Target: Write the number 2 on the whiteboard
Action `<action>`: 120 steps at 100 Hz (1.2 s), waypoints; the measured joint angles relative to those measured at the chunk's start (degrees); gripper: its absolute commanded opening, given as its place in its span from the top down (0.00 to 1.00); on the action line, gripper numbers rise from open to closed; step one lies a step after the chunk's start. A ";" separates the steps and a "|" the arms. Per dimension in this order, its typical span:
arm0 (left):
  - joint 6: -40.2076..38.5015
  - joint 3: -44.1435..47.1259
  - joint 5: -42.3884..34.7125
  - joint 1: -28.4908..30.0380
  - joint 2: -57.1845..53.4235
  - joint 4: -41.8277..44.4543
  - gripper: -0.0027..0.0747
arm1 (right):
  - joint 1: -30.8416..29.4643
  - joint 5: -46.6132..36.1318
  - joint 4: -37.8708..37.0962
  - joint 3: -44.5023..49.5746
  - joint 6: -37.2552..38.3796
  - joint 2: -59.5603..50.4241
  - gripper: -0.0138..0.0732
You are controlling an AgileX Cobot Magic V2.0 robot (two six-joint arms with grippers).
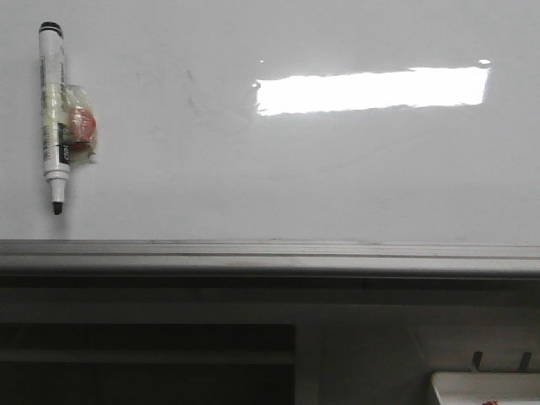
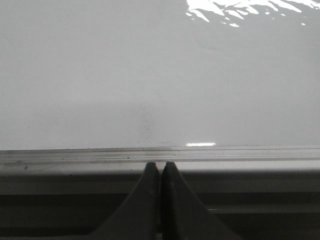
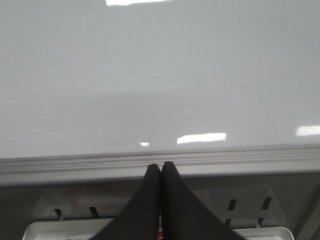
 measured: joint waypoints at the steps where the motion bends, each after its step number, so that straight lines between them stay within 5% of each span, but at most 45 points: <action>1: 0.00 0.00 0.00 0.00 0.00 0.00 0.99 | 0.00 0.00 0.00 0.00 0.00 0.00 0.92; 70: 0.00 0.00 -3.77 0.00 0.00 -1.41 0.99 | 0.00 -0.83 0.00 0.00 0.00 0.00 0.92; 120: 0.00 0.00 -15.07 0.00 0.00 -3.23 0.99 | 0.00 -25.80 0.74 0.00 0.00 0.00 0.92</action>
